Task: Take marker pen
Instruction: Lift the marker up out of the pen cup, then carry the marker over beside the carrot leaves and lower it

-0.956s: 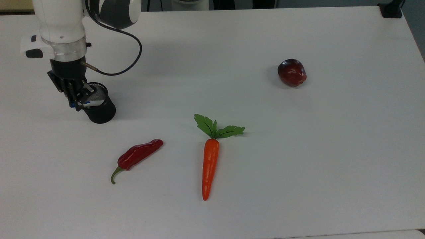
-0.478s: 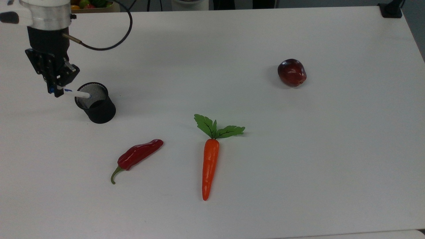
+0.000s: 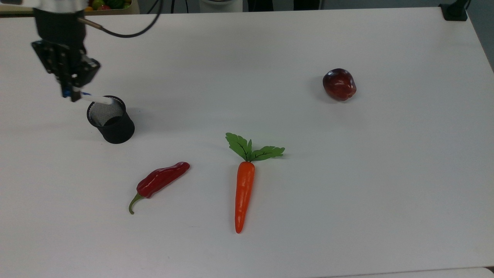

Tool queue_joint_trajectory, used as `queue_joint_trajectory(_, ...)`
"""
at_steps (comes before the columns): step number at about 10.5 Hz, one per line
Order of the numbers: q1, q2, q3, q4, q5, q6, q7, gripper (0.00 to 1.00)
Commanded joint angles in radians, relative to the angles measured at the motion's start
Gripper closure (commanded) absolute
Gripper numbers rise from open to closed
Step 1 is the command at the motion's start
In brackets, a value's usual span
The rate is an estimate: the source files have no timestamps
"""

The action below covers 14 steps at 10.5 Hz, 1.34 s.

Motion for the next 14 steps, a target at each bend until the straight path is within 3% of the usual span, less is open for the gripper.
queue_joint_trajectory(1, 0.129, -0.035, -0.003, -0.012, -0.011, -0.160, 0.004, 0.93)
queue_joint_trajectory(4, 0.269, -0.034, 0.013, -0.035, -0.018, -0.309, 0.000, 0.93)
queue_joint_trajectory(6, 0.275, -0.022, 0.089, -0.056, -0.018, -0.331, -0.002, 0.93)
queue_joint_trajectory(9, 0.275, 0.017, 0.157, -0.087, -0.009, -0.331, 0.000, 0.93)
queue_joint_trajectory(14, 0.311, 0.101, 0.159, -0.105, -0.009, -0.328, 0.003, 0.92)
